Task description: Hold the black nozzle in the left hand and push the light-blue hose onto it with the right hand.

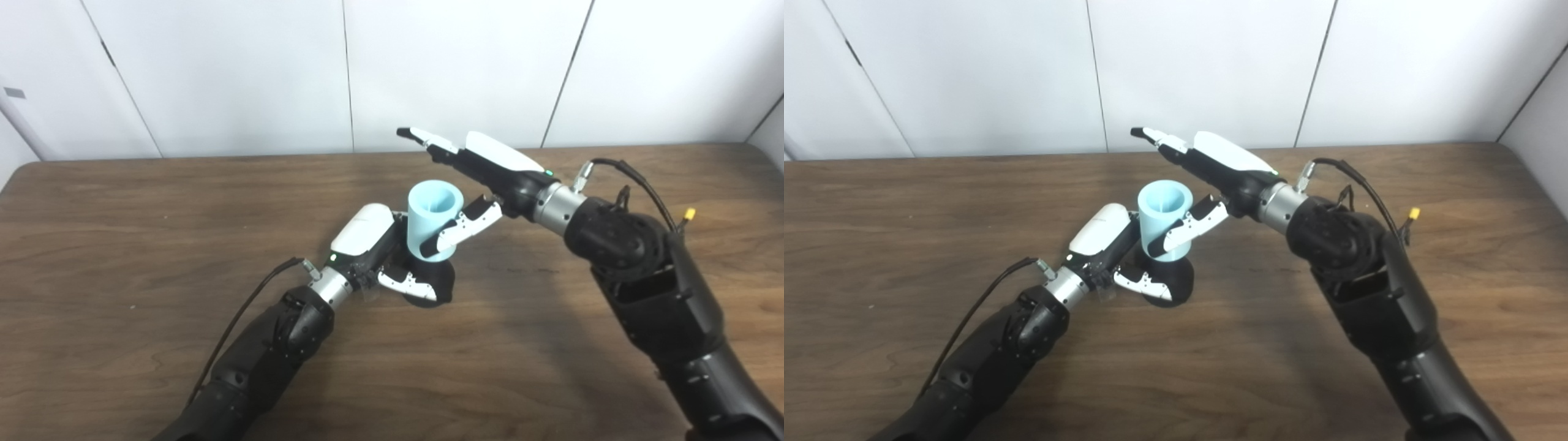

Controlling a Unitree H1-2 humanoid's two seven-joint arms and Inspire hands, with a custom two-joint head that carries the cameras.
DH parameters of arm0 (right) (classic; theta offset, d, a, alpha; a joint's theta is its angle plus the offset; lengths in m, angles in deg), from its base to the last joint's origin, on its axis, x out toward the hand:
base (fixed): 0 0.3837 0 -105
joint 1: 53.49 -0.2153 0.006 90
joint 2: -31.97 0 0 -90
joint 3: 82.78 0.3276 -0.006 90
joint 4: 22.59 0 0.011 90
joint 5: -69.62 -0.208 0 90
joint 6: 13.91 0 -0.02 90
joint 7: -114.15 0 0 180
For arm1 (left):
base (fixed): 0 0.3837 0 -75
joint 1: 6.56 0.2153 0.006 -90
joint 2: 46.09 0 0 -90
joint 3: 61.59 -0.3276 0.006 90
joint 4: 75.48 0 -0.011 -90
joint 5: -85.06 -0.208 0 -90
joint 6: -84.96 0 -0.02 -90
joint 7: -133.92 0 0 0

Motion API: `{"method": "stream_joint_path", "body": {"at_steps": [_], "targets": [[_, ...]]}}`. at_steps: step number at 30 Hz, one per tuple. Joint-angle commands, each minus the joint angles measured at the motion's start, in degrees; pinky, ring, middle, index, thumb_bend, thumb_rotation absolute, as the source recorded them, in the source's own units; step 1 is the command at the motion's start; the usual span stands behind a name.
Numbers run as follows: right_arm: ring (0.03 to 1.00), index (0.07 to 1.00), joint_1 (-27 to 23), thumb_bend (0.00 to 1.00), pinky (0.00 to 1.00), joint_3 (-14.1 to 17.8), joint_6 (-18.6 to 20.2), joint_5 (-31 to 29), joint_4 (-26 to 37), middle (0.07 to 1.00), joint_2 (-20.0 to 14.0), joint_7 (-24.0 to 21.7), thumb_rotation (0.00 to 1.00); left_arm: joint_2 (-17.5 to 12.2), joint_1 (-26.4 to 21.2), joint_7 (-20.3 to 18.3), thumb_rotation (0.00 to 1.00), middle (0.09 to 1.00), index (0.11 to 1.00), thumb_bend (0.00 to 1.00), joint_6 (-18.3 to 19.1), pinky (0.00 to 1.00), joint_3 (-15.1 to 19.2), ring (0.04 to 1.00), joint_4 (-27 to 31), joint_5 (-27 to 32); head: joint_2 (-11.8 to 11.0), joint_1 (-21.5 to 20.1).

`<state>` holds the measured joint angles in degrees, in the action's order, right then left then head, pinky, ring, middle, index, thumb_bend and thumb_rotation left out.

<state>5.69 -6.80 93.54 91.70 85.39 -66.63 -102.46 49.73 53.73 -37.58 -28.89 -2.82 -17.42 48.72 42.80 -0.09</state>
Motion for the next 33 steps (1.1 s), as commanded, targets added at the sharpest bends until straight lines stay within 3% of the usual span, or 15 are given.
{"method": "stream_joint_path", "body": {"at_steps": [1, 3, 8, 13, 18, 20, 23, 26, 30, 33], "targets": [[1.000, 1.000, -5.81, 1.00, 0.95, 1.83, 3.42, -3.91, 5.50, 1.000, -4.53, -4.21, 0.34, -1.30, 10.54, -3.28, 0.00, 0.459, 0.495, 0.53, 4.97, 0.46, -2.85, 0.529, -8.06, -2.79, 0.00, -0.07], [1.000, 1.000, -6.11, 1.00, 0.98, 1.69, 4.04, -5.91, 6.87, 1.000, -6.38, -6.41, 0.32, -1.27, 10.42, -3.10, 0.00, 0.456, 0.496, 0.53, 4.81, 0.45, -2.82, 0.525, -8.37, -2.78, -0.10, -0.11], [1.000, 1.000, -6.52, 1.00, 1.00, -0.53, -0.58, -6.28, 10.08, 1.000, -11.12, -9.35, 0.36, -1.25, 10.20, -3.22, 0.00, 0.462, 0.495, 0.53, 4.95, 0.46, -2.78, 0.532, -8.72, -2.74, -0.13, -0.17], [1.000, 1.000, -6.67, 1.00, 1.00, -2.25, -1.21, -5.55, 12.51, 1.000, -12.34, -10.19, 0.39, -1.35, 10.18, -3.13, 0.00, 0.458, 0.496, 0.53, 4.64, 0.45, -2.77, 0.528, -8.70, -2.75, -0.13, -0.19], [1.000, 1.000, -6.02, 1.00, 1.00, -2.60, -2.64, -4.23, 12.91, 1.000, -11.20, -8.58, 0.50, -1.41, 10.18, -3.34, 0.00, 0.460, 0.496, 0.53, 4.66, 0.46, -2.80, 0.536, -8.58, -2.73, -0.14, -0.12], [1.000, 1.000, -5.58, 0.99, 1.00, -2.86, -3.85, -2.44, 12.87, 1.000, -10.46, -7.40, 0.67, -1.42, 10.13, -3.15, 0.00, 0.457, 0.498, 0.53, 4.59, 0.45, -2.84, 0.531, -8.70, -2.87, -0.09, -0.20], [1.000, 1.000, -5.05, 0.93, 1.00, -3.94, -7.86, 2.25, 12.04, 1.000, -8.99, -4.78, 0.84, -1.46, 10.19, -3.09, 0.00, 0.460, 0.497, 0.53, 4.56, 0.45, -2.82, 0.530, -8.66, -2.87, -0.10, -0.40], [1.000, 1.000, -4.64, 0.86, 1.00, -5.19, -12.71, 6.78, 10.11, 1.000, -7.41, -2.06, 0.86, -1.40, 10.26, -3.44, 0.00, 0.468, 0.491, 0.53, 4.79, 0.46, -2.70, 0.533, -8.47, -2.58, -0.04, -0.37], [1.000, 1.000, -4.18, 0.88, 1.00, -6.77, -17.22, 11.69, 8.19, 1.000, -6.30, -0.49, 0.91, -1.35, 10.27, -3.42, 0.00, 0.451, 0.497, 0.53, 5.01, 0.42, -2.91, 0.505, -8.06, -2.97, 0.10, -0.15], [1.000, 1.000, -3.76, 0.89, 1.00, -7.26, -18.46, 13.62, 7.76, 1.000, -6.34, -2.19, 0.91, -1.30, 10.34, -3.59, 0.00, 0.457, 0.495, 0.53, 5.29, 0.43, -2.76, 0.512, -7.90, -2.79, 0.29, -0.15]]}}
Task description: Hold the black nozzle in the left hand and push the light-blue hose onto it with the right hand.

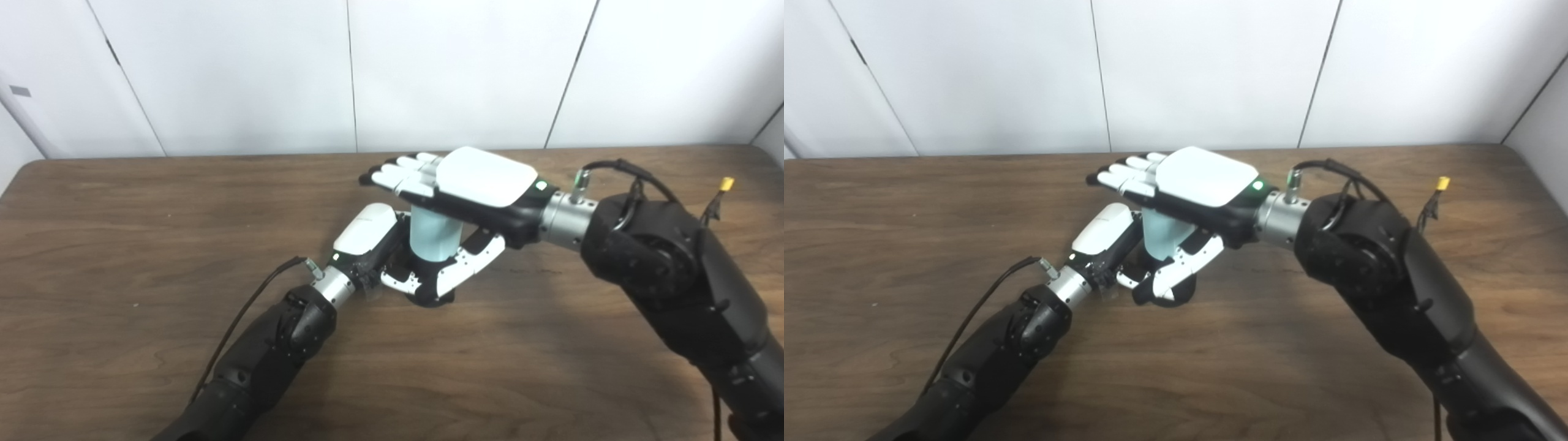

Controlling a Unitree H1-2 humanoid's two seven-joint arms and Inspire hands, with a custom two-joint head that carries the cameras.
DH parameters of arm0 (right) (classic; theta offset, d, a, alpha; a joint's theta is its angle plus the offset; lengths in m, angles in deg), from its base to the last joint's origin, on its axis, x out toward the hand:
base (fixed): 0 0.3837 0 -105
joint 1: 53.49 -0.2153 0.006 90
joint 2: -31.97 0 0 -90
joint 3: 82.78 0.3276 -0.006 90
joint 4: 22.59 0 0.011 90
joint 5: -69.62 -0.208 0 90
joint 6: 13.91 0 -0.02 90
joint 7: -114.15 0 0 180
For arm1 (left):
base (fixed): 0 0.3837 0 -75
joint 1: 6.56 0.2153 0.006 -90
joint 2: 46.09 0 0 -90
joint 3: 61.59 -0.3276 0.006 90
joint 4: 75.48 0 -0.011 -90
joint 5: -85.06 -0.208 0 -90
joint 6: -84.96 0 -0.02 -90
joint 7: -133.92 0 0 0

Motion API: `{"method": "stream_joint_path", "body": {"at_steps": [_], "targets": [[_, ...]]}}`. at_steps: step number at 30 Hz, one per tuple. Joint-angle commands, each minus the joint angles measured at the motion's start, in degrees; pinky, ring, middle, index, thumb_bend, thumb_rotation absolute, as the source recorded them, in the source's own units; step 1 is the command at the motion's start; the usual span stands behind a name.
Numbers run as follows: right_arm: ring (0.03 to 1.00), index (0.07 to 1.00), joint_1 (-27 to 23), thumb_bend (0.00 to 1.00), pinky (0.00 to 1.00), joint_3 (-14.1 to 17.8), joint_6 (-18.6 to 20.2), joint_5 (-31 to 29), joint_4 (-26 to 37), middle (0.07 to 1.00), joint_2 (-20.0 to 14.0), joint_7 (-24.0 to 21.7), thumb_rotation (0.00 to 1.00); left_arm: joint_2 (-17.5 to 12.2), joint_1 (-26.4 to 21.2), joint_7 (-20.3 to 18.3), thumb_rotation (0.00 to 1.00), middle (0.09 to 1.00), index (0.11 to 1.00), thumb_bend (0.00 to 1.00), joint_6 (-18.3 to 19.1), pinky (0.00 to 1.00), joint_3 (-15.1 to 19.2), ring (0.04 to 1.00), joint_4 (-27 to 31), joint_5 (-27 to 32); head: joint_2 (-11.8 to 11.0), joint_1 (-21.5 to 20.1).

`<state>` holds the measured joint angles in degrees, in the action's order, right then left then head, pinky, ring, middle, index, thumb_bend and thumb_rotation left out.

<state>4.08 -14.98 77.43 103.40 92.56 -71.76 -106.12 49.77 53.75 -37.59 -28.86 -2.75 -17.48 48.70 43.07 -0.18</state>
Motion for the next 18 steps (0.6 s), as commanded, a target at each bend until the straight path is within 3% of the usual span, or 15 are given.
{"method": "stream_joint_path", "body": {"at_steps": [1, 5, 8, 11, 14, 18], "targets": [[1.000, 1.000, -1.89, 0.90, 1.00, 0.69, -2.78, 2.46, 0.59, 1.000, -1.64, 0.70, 0.91, -1.37, 10.32, -3.48, 0.00, 0.461, 0.493, 0.53, 5.13, 0.44, -2.81, 0.515, -7.96, -2.75, 0.03, -0.06], [1.000, 1.000, -0.73, 0.91, 1.00, -1.31, -9.92, 9.39, -0.45, 1.000, -3.98, 1.63, 0.94, -1.58, 10.51, -3.46, 0.00, 0.464, 0.493, 0.53, 5.08, 0.44, -2.83, 0.520, -7.57, -2.84, 0.29, -0.01], [1.000, 1.000, 0.06, 0.90, 1.00, -2.49, -12.68, 12.47, -0.72, 1.000, -4.98, -0.07, 0.93, -1.68, 10.67, -3.50, 0.00, 0.463, 0.493, 0.53, 5.04, 0.44, -2.86, 0.516, -7.13, -2.89, 0.61, 0.14], [1.000, 1.000, 0.56, 0.91, 1.00, -3.16, -12.49, 12.56, -0.73, 1.000, -5.27, -3.13, 0.91, -1.74, 10.61, -3.37, 0.00, 0.460, 0.496, 0.53, 4.68, 0.45, -2.94, 0.524, -7.31, -2.93, 0.75, 0.11], [1.000, 1.000, 1.05, 0.91, 1.00, -3.59, -9.88, 10.06, -0.79, 1.000, -5.28, -6.73, 0.92, -1.82, 10.72, -3.78, 0.00, 0.460, 0.498, 0.53, 5.08, 0.43, -2.80, 0.511, -7.02, -2.72, 0.86, 0.25], [1.000, 1.000, 2.18, 0.92, 1.00, -3.63, -7.78, 7.19, -1.31, 1.000, -5.00, -8.09, 0.90, -2.01, 11.04, -3.95, 0.00, 0.459, 0.497, 0.53, 5.39, 0.44, -2.57, 0.522, -6.20, -2.52, 0.99, 0.21]]}}
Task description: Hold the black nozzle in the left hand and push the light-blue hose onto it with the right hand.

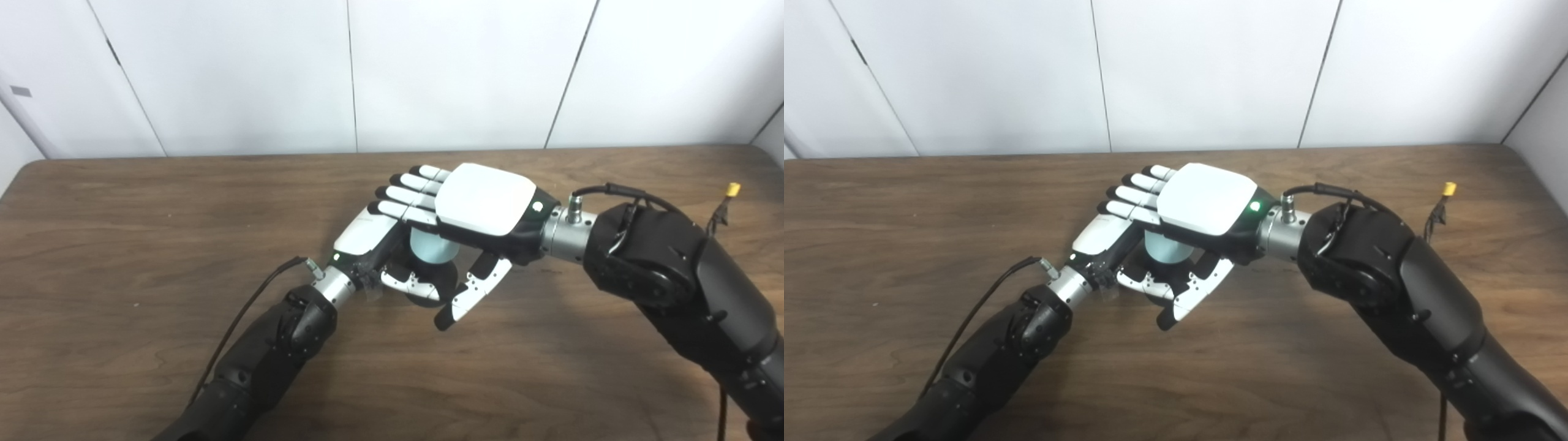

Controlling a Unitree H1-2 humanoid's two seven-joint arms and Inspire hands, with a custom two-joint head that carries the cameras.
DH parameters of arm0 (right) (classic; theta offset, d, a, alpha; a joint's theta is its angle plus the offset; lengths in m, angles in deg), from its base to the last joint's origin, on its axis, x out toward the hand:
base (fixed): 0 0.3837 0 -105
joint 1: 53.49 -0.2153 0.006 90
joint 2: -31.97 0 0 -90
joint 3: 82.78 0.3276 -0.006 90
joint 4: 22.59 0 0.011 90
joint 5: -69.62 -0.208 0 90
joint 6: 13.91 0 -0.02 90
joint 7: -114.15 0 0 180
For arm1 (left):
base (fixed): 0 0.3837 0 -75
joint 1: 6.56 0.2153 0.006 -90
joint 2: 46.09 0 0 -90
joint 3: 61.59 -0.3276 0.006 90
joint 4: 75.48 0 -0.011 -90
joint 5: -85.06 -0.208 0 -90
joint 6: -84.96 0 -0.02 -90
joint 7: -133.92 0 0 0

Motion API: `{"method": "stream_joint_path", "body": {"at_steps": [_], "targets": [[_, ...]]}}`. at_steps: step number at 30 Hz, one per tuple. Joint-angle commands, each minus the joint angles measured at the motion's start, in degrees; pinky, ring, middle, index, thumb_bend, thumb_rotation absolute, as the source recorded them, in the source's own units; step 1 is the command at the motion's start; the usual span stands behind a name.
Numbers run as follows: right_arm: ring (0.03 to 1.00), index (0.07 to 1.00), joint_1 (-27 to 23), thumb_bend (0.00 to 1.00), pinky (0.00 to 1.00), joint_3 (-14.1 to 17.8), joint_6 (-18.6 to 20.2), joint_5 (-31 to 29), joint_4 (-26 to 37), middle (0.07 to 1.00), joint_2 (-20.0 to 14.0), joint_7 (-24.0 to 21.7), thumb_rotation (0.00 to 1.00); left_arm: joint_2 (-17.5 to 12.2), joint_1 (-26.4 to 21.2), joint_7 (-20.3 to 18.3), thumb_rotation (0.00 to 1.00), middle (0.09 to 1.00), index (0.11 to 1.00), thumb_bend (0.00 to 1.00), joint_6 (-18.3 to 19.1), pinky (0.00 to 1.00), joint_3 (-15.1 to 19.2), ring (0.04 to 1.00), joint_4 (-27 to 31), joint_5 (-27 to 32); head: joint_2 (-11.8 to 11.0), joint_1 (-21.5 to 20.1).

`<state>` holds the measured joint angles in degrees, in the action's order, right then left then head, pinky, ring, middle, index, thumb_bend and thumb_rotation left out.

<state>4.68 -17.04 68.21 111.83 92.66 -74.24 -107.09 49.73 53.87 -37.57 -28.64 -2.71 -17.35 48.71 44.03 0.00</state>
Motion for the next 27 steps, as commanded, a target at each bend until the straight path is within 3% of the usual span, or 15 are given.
{"method": "stream_joint_path", "body": {"at_steps": [1, 11, 14, 20, 27], "targets": [[1.000, 1.000, 1.78, 0.93, 1.00, -1.61, 1.84, -1.75, -1.51, 1.000, -2.47, -7.19, 0.90, -2.00, 10.95, -3.95, 0.00, 0.458, 0.498, 0.53, 5.21, 0.44, -2.62, 0.520, -6.21, -2.56, 0.03, 0.03], [1.000, 1.000, 3.13, 0.90, 0.95, -0.18, 5.82, -9.65, -3.38, 1.000, 1.03, -4.11, 0.94, -2.04, 10.87, -4.25, 0.00, 0.456, 0.499, 0.53, 5.64, 0.46, -2.90, 0.534, -6.20, -2.88, 0.11, -0.35], [1.000, 1.000, 2.94, 0.88, 0.93, -0.66, 7.66, -11.19, -3.25, 1.000, 2.80, -4.66, 0.91, -1.72, 10.79, -3.89, 0.00, 0.454, 0.498, 0.53, 5.13, 0.45, -2.88, 0.521, -6.66, -2.70, 0.20, -0.10], [1.000, 1.000, 1.67, 0.89, 0.97, -2.28, 9.15, -11.43, -2.98, 1.000, 4.72, -5.07, 0.94, -1.26, 10.61, -3.51, 0.00, 0.464, 0.493, 0.53, 4.41, 0.45, -2.71, 0.522, -7.63, -2.37, 0.19, -0.24], [1.000, 0.998, 0.71, 0.89, 0.94, -3.06, 9.19, -12.35, -4.37, 1.000, 5.55, -4.21, 0.93, -1.17, 10.50, -3.09, 0.00, 0.469, 0.488, 0.53, 4.17, 0.39, -2.74, 0.467, -7.68, -2.57, 0.15, -0.25]]}}
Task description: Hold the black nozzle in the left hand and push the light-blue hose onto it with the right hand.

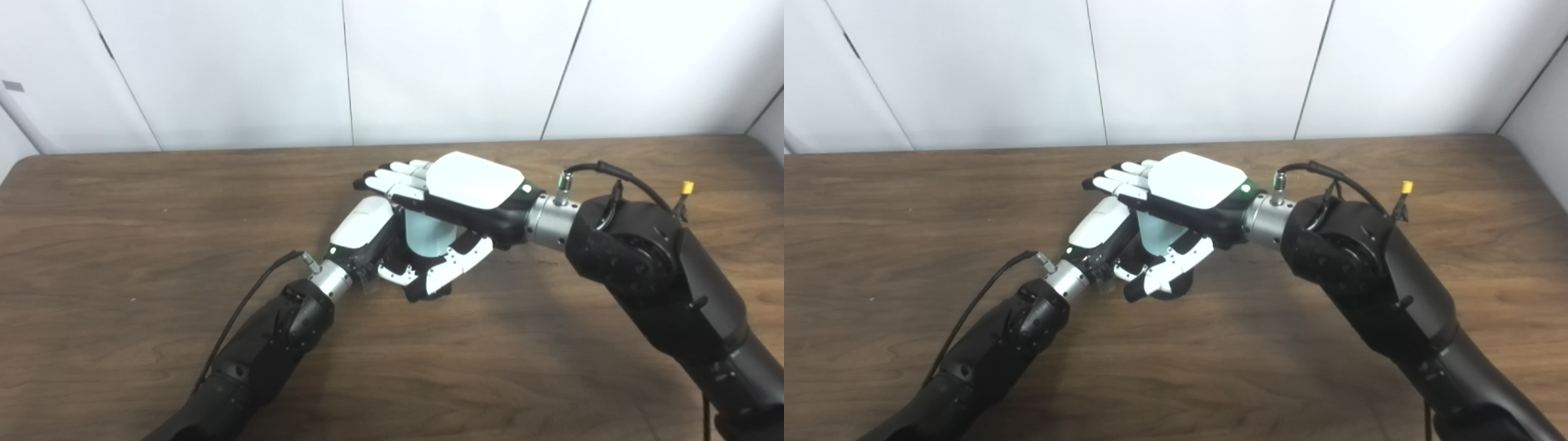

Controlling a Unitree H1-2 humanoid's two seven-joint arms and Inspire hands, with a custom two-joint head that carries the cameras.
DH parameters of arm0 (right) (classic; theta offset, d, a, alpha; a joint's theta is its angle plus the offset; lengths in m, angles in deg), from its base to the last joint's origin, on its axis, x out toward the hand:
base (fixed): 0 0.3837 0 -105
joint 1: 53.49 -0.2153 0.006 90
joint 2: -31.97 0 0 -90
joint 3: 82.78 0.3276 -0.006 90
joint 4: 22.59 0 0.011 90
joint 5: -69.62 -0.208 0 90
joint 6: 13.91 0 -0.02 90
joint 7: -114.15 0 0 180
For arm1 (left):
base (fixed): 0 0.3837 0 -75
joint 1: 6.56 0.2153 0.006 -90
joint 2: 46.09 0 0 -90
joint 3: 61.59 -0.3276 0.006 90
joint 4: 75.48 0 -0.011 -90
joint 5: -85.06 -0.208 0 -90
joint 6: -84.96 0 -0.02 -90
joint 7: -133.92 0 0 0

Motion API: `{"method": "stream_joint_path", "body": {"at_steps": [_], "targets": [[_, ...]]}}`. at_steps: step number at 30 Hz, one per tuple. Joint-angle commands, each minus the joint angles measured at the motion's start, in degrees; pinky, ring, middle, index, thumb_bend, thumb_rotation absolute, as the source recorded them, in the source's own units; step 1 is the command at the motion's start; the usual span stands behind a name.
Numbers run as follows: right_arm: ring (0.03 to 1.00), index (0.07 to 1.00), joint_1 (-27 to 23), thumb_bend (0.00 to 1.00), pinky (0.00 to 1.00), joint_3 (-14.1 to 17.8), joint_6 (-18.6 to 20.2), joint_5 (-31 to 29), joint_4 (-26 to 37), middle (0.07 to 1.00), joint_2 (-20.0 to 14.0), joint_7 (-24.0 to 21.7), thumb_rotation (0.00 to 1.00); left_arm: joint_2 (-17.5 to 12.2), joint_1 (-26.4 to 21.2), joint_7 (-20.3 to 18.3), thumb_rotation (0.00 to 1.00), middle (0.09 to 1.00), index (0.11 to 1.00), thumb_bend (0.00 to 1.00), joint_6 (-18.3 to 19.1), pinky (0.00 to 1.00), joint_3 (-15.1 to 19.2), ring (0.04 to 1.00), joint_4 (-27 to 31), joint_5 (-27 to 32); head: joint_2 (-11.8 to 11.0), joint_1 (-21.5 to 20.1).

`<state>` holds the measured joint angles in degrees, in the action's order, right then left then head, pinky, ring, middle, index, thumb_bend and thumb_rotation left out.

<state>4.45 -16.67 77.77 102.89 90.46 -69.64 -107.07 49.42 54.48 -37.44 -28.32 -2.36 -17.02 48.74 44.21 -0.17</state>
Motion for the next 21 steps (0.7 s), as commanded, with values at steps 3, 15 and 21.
{"method": "stream_joint_path", "body": {"at_steps": [3, 15, 21], "targets": [[1.000, 0.985, 1.24, 0.90, 0.91, -3.85, -0.67, -3.27, -2.35, 1.000, 0.63, -4.19, 0.92, -0.91, 9.85, -3.65, 0.00, 0.480, 0.483, 0.53, 4.19, 0.41, -3.12, 0.491, -7.78, -2.59, -0.03, -0.07], [1.000, 0.977, 1.54, 0.89, 0.95, -8.52, -1.52, 0.48, -2.53, 0.999, -2.93, -6.99, 0.90, -0.88, 9.87, -3.10, 0.00, 0.469, 0.487, 0.53, 4.67, 0.44, -3.04, 0.497, -7.75, -2.95, 0.04, -0.16], [0.995, 0.950, 1.75, 0.93, 0.97, -8.03, -0.50, 1.12, -1.73, 0.978, -5.23, -7.44, 0.94, -1.23, 9.82, -3.69, 0.00, 0.460, 0.494, 0.53, 4.61, 0.43, -2.96, 0.516, -7.47, -2.69, 0.23, 0.15]]}}
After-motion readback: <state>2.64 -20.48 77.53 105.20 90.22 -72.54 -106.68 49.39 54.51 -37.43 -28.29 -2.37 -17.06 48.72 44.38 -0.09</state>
